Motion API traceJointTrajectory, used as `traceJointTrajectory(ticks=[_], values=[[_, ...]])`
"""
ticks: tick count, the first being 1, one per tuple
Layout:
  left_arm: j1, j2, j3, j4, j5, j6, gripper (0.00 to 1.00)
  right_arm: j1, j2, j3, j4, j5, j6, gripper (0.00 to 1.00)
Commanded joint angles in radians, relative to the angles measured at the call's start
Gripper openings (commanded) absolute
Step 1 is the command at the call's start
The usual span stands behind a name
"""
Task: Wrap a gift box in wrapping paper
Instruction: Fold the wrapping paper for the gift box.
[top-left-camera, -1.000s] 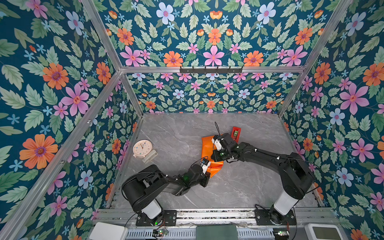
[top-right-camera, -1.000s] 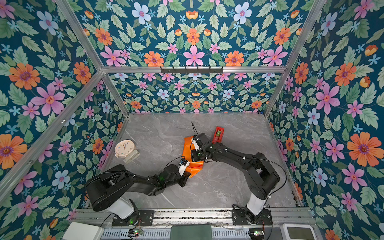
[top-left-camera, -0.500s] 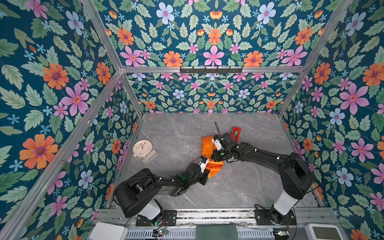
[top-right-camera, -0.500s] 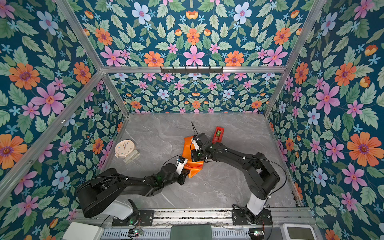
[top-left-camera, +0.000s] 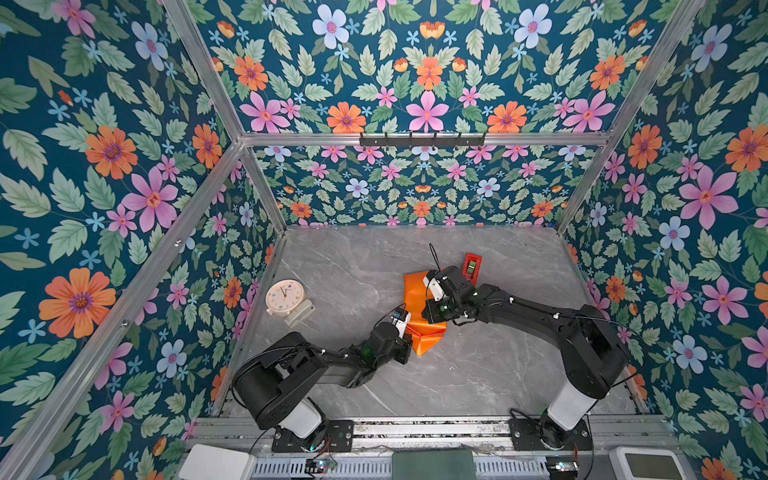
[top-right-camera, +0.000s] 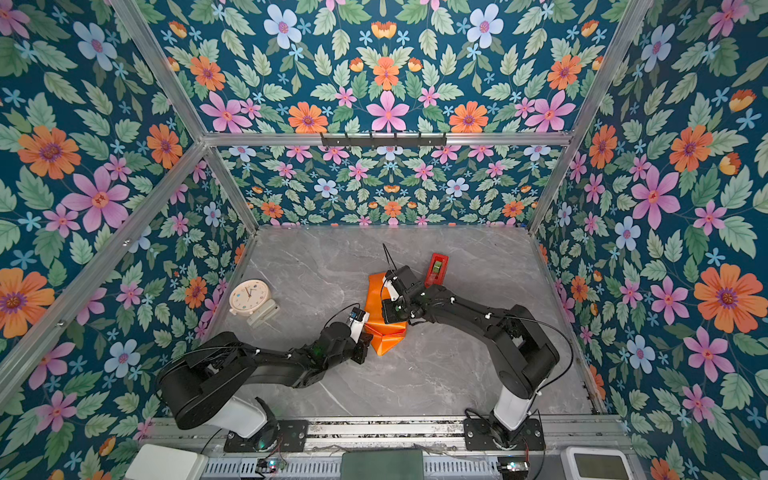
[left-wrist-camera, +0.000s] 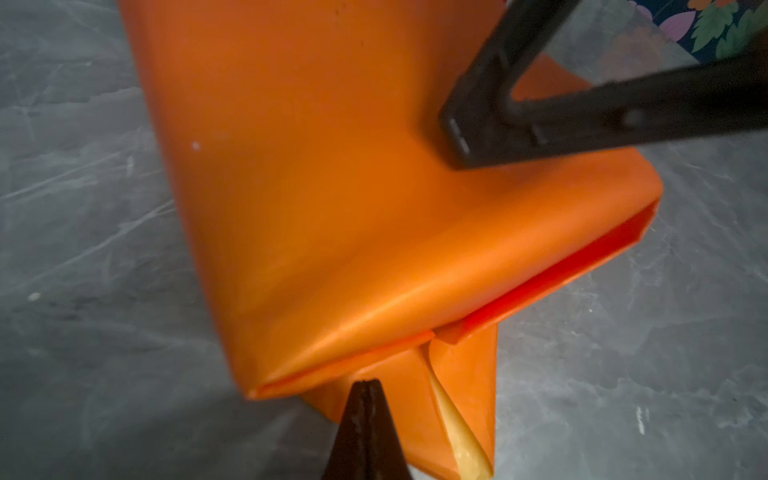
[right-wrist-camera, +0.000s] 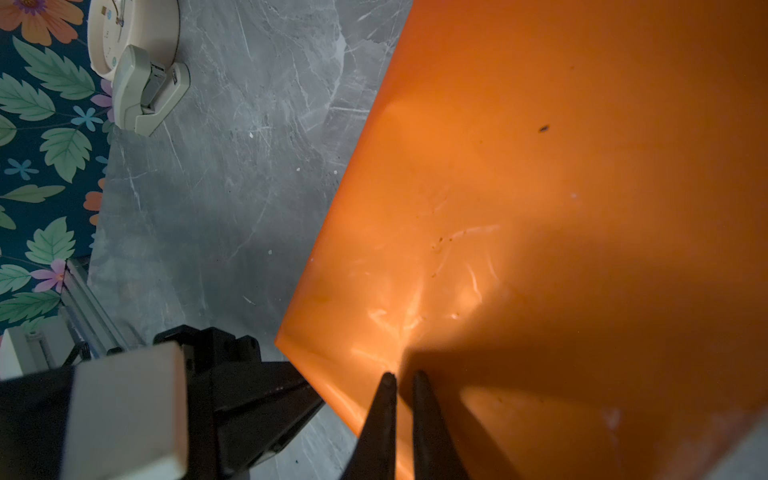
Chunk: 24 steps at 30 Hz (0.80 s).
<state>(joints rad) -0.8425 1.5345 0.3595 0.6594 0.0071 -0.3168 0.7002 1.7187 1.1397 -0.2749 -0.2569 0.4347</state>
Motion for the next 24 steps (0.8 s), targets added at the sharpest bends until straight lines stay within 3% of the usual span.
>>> traceJointTrajectory(ticks=[1, 24], values=[[0.014, 0.000, -0.004, 0.017, -0.015, -0.004, 0.02, 0.003, 0.010, -0.003, -0.086, -0.006, -0.007, 0.12], [0.024, 0.076, 0.022, 0.022, 0.020, 0.046, 0.02, 0.003, 0.008, -0.005, -0.089, -0.002, -0.010, 0.12]])
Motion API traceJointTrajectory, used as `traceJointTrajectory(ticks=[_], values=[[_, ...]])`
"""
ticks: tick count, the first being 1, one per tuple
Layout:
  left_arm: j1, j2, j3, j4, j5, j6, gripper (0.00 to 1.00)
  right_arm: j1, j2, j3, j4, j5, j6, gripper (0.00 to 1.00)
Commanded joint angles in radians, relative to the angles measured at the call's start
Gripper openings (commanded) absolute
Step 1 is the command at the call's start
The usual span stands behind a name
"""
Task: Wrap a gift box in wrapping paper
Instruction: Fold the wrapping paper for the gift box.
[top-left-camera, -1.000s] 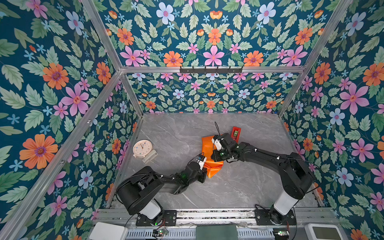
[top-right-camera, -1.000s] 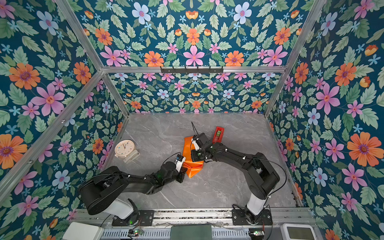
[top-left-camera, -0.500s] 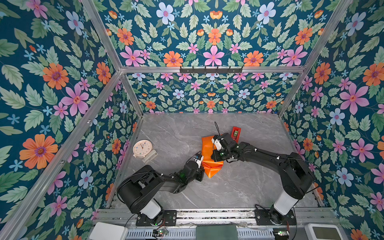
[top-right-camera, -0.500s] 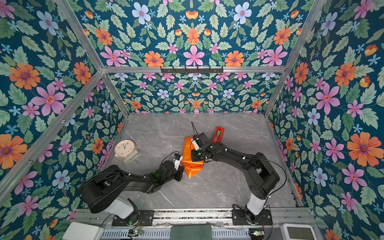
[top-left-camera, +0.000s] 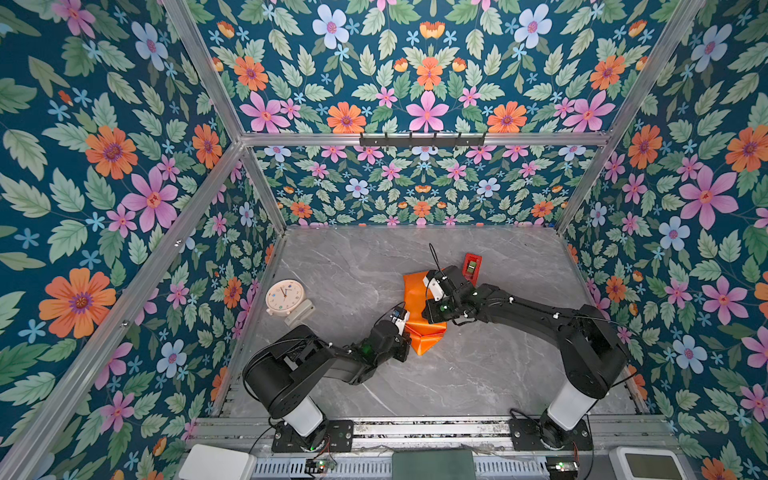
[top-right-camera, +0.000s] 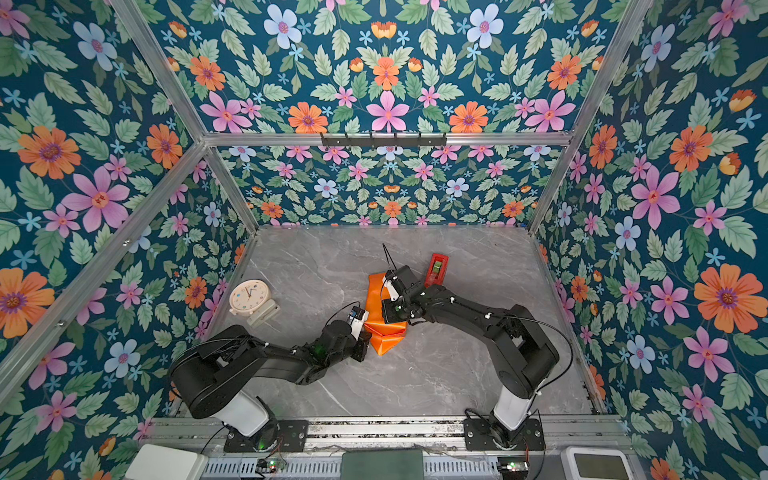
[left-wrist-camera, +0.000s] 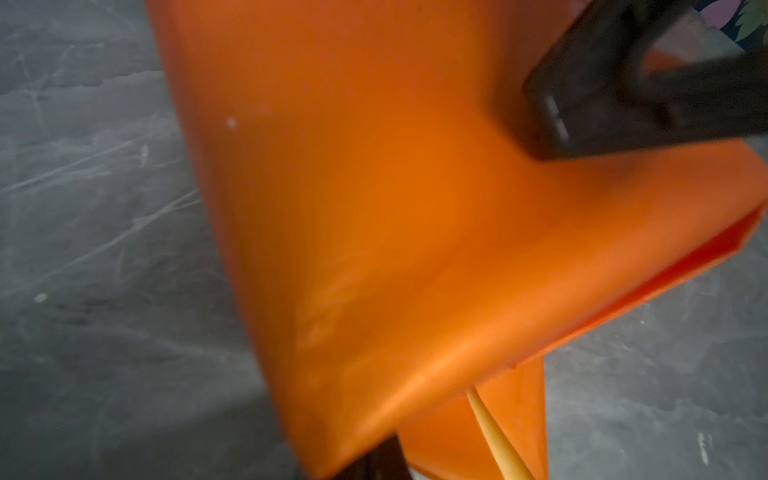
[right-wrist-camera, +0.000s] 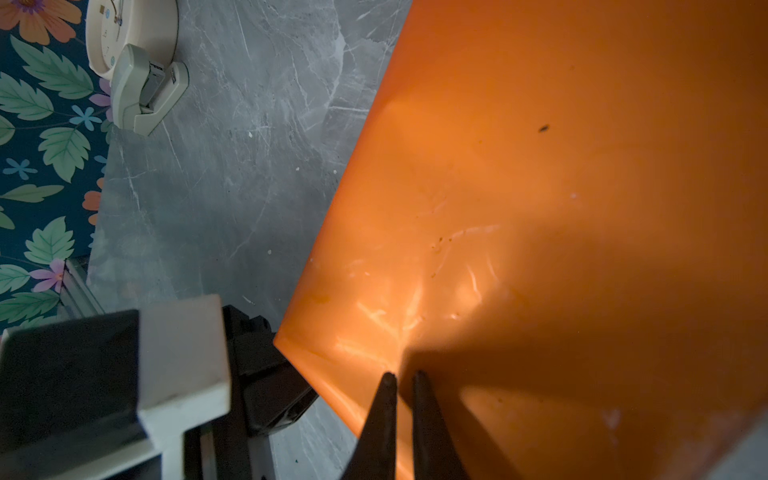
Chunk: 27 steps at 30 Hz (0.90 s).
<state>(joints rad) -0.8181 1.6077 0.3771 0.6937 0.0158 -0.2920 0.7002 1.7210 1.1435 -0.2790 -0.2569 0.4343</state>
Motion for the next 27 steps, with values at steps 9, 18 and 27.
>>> traceJointTrajectory(ticks=[9, 18, 27], values=[[-0.021, -0.016, 0.000, -0.042, 0.015, 0.039, 0.02, 0.003, 0.005, -0.010, -0.086, -0.001, -0.009, 0.12], [-0.059, -0.037, -0.015, -0.044, 0.013, 0.047, 0.01, 0.003, 0.005, -0.008, -0.086, 0.000, -0.009, 0.12], [-0.098, -0.035, -0.026, -0.036, 0.003, 0.056, 0.01, 0.002, 0.003, -0.008, -0.087, 0.001, -0.009, 0.12]])
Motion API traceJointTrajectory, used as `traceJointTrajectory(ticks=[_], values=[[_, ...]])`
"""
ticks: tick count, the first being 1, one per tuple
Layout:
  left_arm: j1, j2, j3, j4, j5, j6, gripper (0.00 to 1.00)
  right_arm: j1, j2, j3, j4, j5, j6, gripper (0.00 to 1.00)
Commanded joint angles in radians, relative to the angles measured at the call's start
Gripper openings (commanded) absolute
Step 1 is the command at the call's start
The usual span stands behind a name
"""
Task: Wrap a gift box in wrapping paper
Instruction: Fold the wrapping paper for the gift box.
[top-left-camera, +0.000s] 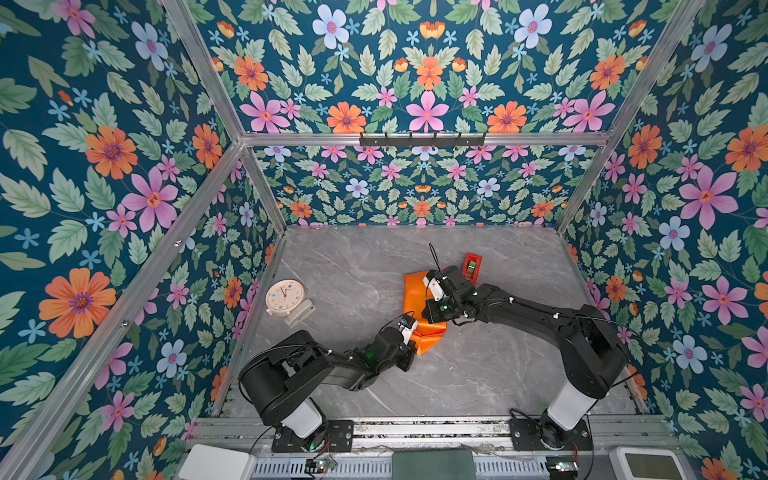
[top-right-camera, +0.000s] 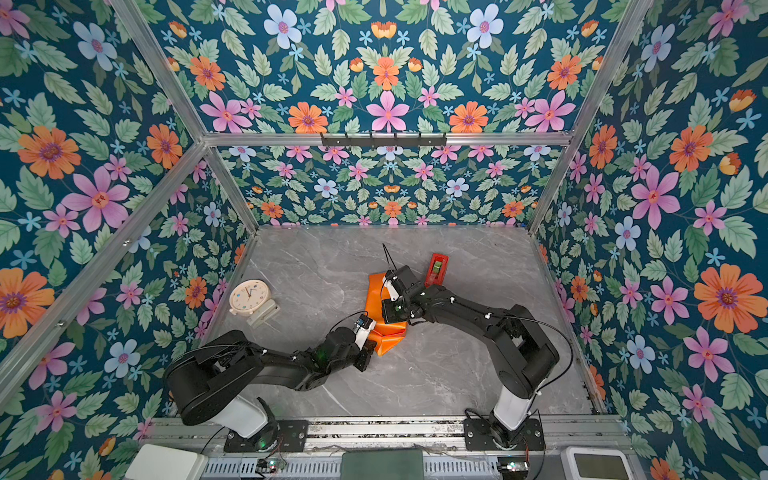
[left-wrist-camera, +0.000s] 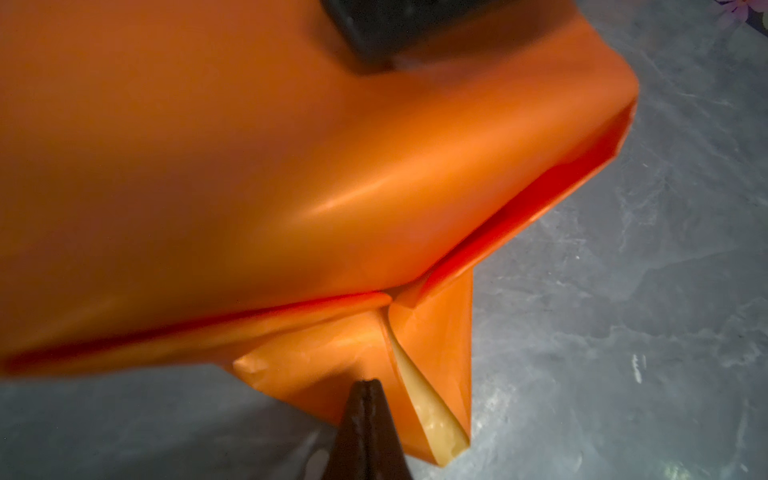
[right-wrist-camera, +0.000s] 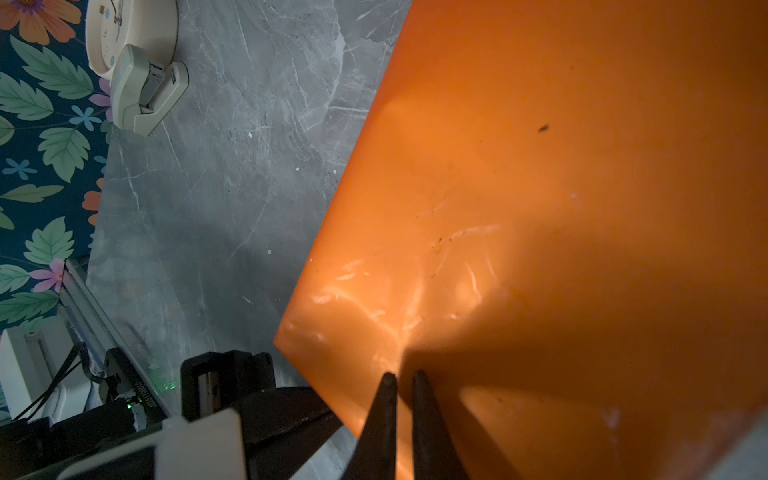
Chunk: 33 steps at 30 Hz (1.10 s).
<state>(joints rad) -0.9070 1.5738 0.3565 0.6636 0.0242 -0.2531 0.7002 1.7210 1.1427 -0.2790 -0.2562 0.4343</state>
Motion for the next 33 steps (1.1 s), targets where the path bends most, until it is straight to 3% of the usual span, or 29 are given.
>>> traceJointTrajectory(ticks=[1, 20, 27, 33], values=[[-0.015, -0.001, -0.005, -0.007, -0.008, 0.018, 0.01, 0.002, 0.005, -0.008, -0.086, 0.000, -0.010, 0.12], [-0.075, 0.018, -0.046, 0.091, -0.007, -0.007, 0.01, 0.002, 0.008, -0.005, -0.085, -0.002, -0.006, 0.12], [-0.072, -0.074, -0.054, 0.128, -0.026, -0.052, 0.12, 0.002, 0.003, 0.015, -0.095, 0.000, -0.012, 0.12], [-0.036, -0.219, -0.074, 0.085, -0.038, -0.107, 0.28, 0.002, -0.012, 0.092, -0.131, 0.010, -0.035, 0.14]])
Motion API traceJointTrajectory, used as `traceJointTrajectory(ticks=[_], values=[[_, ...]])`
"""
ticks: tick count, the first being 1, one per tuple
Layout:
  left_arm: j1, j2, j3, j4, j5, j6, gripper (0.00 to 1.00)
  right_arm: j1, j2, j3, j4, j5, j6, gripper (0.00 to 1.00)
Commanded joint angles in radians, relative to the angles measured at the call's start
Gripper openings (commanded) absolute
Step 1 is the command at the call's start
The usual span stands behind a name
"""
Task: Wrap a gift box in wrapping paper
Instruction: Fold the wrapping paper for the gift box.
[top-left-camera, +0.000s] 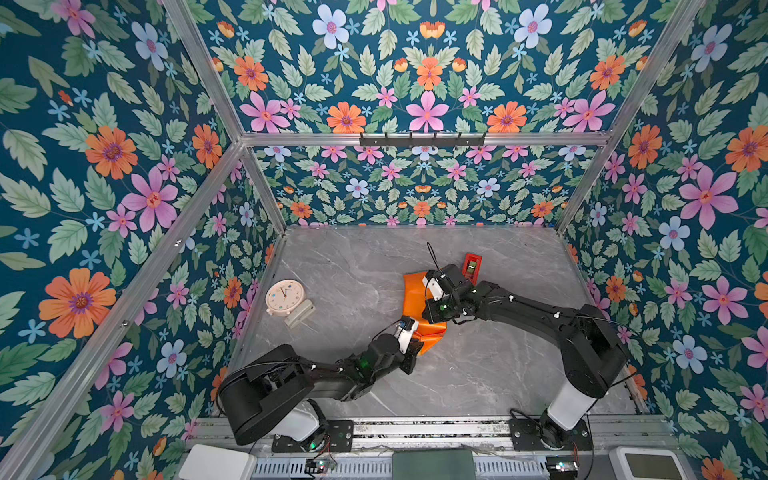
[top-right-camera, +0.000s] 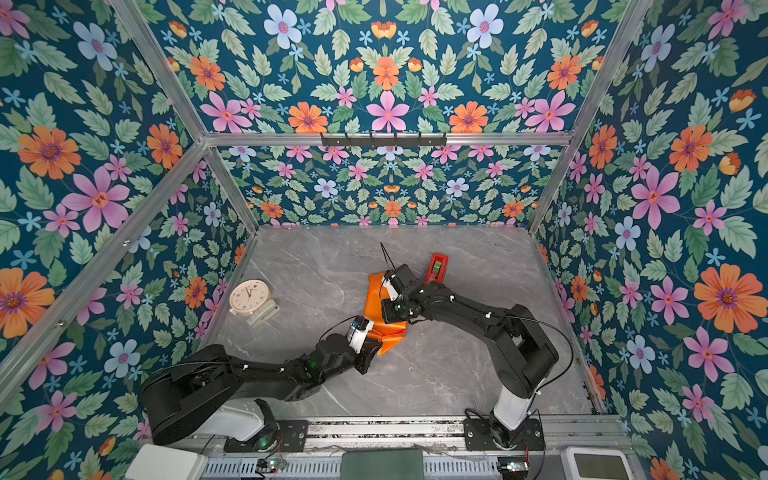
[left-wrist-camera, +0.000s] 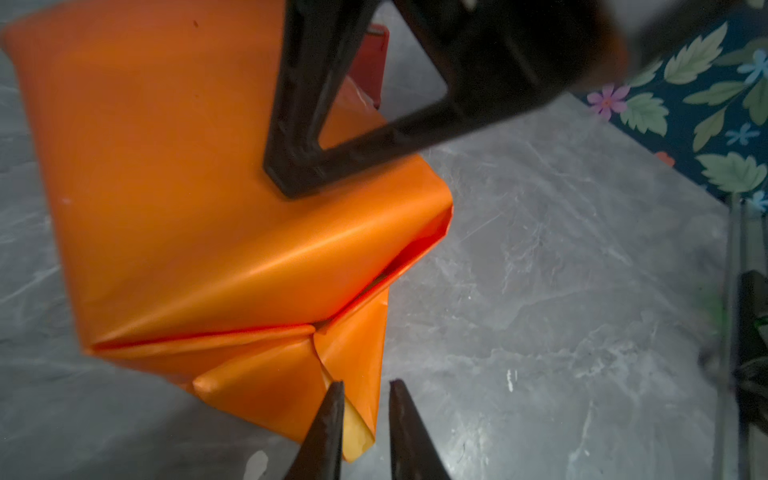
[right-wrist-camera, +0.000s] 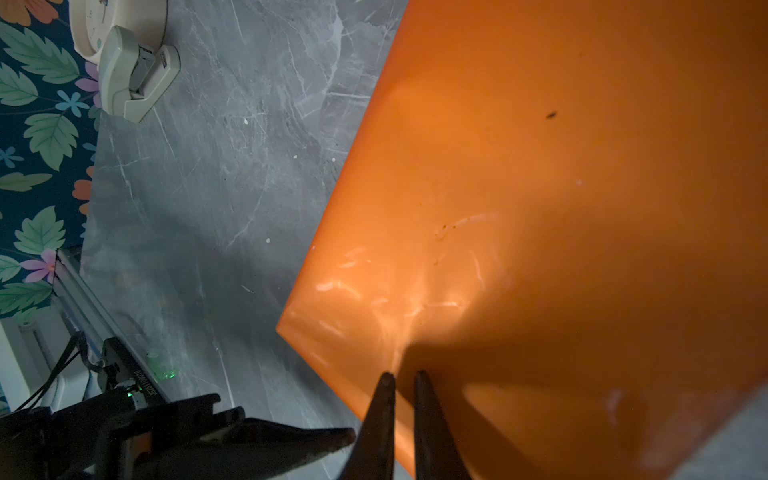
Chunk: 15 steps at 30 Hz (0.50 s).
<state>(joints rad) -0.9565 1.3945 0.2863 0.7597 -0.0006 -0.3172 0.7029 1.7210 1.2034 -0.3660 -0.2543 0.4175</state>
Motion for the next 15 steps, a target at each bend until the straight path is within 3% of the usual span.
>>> traceJointTrajectory(ticks=[1, 5, 8, 11, 15], values=[[0.025, -0.070, -0.006, -0.032, -0.013, -0.055, 0.30, 0.000, -0.021, 0.047, -0.054, 0.009, -0.023, 0.14], [0.107, -0.185, 0.009, -0.114, 0.037, -0.132, 0.38, -0.001, -0.083, 0.082, -0.105, 0.032, -0.041, 0.18], [0.217, -0.221, 0.052, -0.180, 0.103, -0.239, 0.47, -0.014, -0.166, 0.032, -0.119, 0.055, -0.027, 0.21], [0.306, -0.183, 0.121, -0.220, 0.184, -0.328, 0.52, -0.054, -0.240, -0.059, -0.093, 0.030, 0.033, 0.30], [0.345, -0.080, 0.242, -0.296, 0.209, -0.383, 0.58, -0.082, -0.275, -0.148, -0.040, 0.021, 0.133, 0.46]])
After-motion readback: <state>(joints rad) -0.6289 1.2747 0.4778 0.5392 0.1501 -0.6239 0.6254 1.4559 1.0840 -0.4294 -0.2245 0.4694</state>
